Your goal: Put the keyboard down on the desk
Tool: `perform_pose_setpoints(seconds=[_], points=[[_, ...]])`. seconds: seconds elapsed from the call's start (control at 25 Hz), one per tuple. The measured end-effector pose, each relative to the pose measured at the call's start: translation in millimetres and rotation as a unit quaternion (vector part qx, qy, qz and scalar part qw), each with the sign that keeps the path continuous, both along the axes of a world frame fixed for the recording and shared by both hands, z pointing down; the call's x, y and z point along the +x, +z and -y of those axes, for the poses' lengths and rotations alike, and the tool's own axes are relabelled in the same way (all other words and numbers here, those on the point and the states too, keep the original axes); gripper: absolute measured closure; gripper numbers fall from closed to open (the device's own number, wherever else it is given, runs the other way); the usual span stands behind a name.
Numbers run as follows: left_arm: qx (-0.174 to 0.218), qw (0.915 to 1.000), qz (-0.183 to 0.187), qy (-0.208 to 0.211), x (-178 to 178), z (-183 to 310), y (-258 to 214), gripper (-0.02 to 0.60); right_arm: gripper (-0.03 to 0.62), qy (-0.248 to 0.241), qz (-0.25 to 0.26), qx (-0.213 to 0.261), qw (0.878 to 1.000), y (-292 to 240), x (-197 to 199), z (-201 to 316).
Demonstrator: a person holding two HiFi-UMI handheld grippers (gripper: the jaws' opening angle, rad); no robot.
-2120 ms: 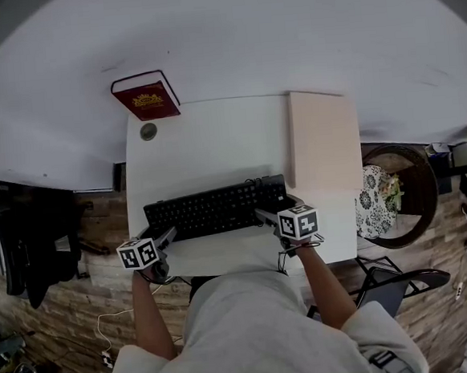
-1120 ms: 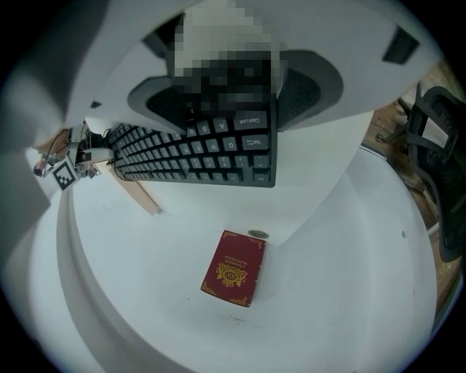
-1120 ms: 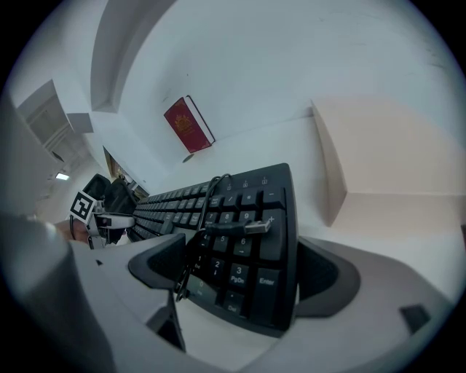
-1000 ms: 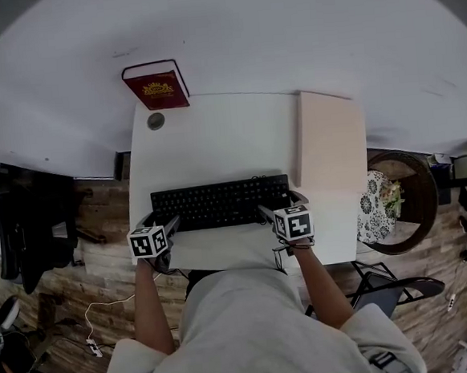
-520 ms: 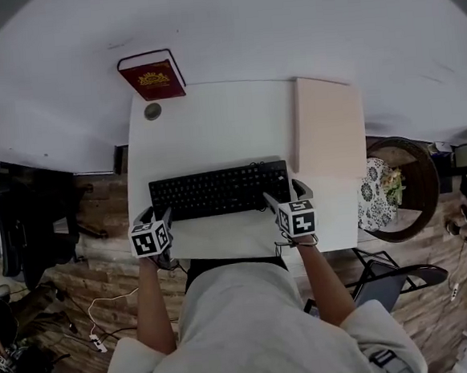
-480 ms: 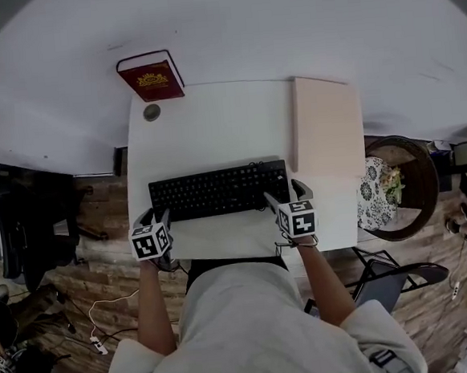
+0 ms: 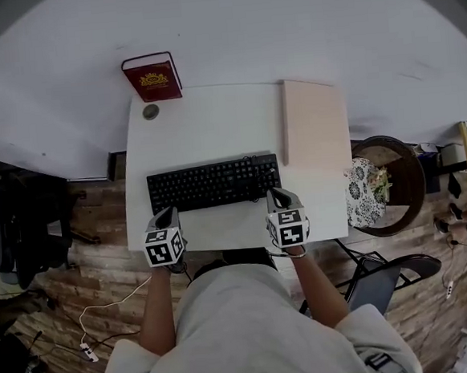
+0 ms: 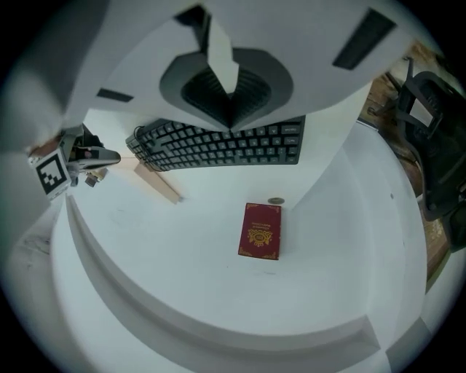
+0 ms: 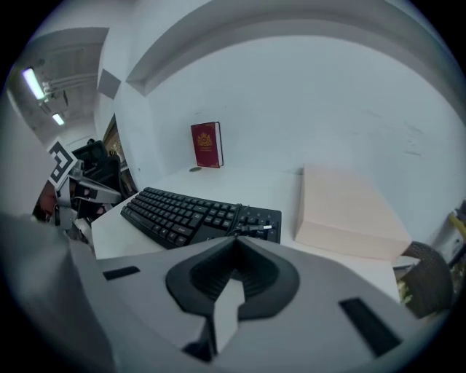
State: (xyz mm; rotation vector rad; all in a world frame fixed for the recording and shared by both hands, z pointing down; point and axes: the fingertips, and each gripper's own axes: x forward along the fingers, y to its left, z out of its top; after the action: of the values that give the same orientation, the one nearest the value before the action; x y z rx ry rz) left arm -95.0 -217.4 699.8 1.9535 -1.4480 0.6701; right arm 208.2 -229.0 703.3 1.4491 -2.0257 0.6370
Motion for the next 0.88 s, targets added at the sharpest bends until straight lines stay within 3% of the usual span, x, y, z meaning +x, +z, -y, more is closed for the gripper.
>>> perform_pose_setpoints(seconds=[0.12,0.36,0.88], points=[[0.013,0.9999,0.0,0.008,12,-14,-4,0.571,0.591,-0.012,-0.005,0.008,1.0,-5,-10,-15],[0.035,0.9987,-0.034,0.012,27,-49,-21,0.571,0.591,-0.031,-0.01,0.035,0.999,-22,-30,-48],[0.095,0.9939,-0.05,0.025,52,-108,-60,0.571,0.591,-0.051,-0.012,0.091,0.994,-64,-62,-99]])
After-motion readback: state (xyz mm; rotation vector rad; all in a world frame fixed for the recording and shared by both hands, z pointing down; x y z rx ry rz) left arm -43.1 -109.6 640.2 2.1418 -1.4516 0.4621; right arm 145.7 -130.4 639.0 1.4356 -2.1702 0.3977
